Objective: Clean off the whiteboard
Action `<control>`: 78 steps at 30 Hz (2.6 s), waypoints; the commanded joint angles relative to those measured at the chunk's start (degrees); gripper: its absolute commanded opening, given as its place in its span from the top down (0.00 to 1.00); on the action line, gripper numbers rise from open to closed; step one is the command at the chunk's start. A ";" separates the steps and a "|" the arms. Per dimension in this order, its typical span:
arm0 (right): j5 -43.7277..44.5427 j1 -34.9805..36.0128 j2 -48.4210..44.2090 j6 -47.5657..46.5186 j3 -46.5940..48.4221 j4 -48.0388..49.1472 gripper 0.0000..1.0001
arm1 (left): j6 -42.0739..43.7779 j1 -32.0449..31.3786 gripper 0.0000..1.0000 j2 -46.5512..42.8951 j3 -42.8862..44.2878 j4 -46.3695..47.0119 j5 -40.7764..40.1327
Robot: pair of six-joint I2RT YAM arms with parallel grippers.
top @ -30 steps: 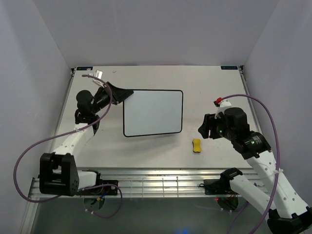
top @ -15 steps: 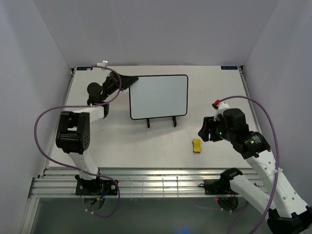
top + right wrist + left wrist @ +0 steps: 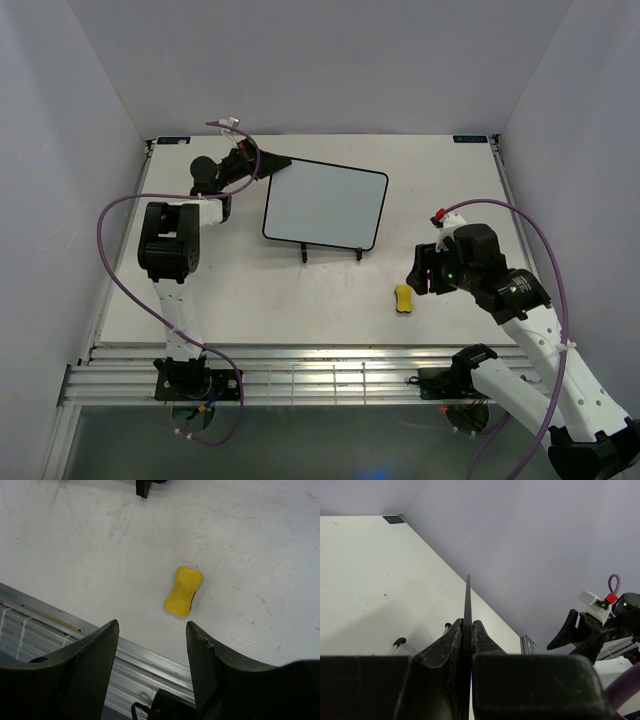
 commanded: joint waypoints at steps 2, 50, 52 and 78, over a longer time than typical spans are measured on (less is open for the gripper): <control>-0.54 -0.23 0.52 -1.24 -0.33 -0.12 0.38 | -2.90 0.73 1.00 -1.98 2.56 14.13 0.19; -6.34 -0.23 -0.44 -3.71 -3.05 1.37 0.38 | 23.99 0.12 1.00 -1.10 1.14 22.84 7.56; -6.60 -0.14 -0.27 -3.88 -2.96 1.46 0.38 | 23.73 -0.15 1.00 -0.31 2.37 22.92 8.80; -9.24 -0.14 2.46 -4.85 0.91 0.67 0.39 | 29.70 0.03 1.00 11.20 9.94 22.92 13.63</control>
